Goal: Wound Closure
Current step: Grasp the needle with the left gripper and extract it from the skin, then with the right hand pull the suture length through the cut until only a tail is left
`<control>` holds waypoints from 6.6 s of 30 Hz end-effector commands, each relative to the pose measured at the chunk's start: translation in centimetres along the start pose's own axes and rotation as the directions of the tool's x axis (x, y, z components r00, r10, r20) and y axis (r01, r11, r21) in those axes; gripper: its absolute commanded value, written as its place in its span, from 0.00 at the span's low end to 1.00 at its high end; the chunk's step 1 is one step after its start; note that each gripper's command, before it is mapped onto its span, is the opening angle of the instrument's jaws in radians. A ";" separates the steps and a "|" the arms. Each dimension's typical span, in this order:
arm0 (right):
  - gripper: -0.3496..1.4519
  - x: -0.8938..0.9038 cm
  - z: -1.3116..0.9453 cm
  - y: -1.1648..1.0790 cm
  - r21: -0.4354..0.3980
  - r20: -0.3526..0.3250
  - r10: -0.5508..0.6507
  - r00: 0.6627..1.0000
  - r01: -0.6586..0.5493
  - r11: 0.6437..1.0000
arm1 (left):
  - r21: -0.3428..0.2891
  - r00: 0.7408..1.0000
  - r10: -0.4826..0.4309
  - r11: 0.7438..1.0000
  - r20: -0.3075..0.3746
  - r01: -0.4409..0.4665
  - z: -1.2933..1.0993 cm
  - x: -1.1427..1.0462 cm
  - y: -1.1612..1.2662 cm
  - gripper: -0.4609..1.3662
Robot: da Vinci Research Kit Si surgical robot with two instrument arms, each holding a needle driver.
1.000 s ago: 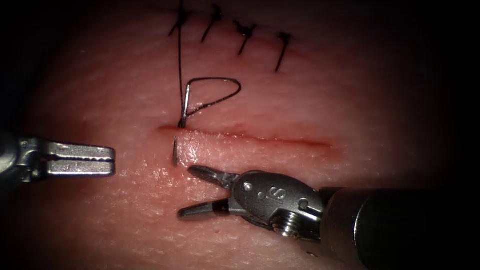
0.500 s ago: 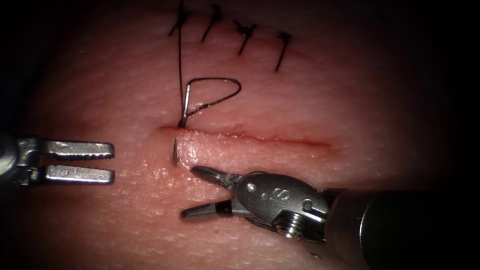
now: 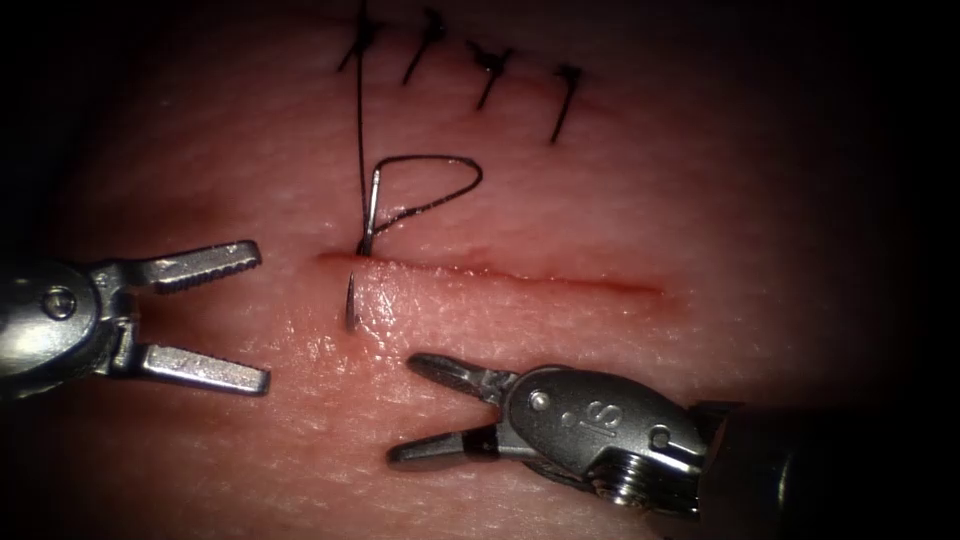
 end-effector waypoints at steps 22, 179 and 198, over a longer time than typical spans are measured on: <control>0.65 0.10 -0.25 -0.17 0.032 -0.005 -0.019 1.000 0.019 0.999 | 0.070 0.999 -0.018 0.997 0.044 0.015 0.62 -0.44 -0.23 0.60; 0.62 -0.10 -0.08 0.01 -0.073 -0.039 -0.034 0.999 0.032 0.997 | 0.204 0.782 0.572 0.820 -0.249 -0.535 -1.16 1.33 0.31 0.06; 0.62 -0.07 0.11 0.12 -0.121 -0.057 -0.025 0.998 0.018 0.993 | 0.187 0.811 0.539 0.841 -0.226 -0.507 -0.96 0.47 0.59 0.06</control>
